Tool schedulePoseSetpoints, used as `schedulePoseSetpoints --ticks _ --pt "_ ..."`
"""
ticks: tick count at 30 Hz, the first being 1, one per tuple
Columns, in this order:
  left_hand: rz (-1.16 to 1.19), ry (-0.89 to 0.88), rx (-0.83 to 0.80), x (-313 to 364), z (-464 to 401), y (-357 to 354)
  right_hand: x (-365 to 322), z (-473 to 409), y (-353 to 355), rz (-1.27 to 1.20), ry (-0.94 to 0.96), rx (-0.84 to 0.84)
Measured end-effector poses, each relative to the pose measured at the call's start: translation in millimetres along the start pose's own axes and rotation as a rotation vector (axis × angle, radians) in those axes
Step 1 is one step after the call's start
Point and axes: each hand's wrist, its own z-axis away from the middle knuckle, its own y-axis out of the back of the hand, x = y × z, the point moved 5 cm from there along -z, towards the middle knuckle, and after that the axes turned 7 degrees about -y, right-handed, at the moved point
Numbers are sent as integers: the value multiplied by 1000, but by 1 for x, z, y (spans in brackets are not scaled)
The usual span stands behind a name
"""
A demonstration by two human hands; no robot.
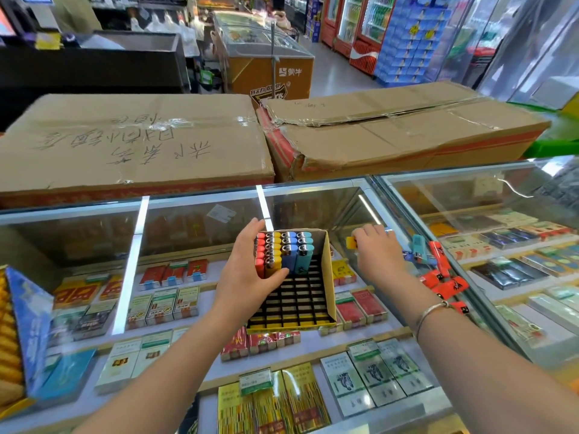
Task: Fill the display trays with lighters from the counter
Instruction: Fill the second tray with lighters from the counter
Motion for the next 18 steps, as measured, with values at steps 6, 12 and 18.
schedulePoseSetpoints --ticks 6,12,18 --pt "-4 3 -26 1 0 2 2 -2 5 -162 -113 48" --pt "-2 10 -32 2 -1 2 24 -5 3 -91 -128 -137" --pt "-8 8 -38 1 0 2 7 -2 5 -39 -20 -60"
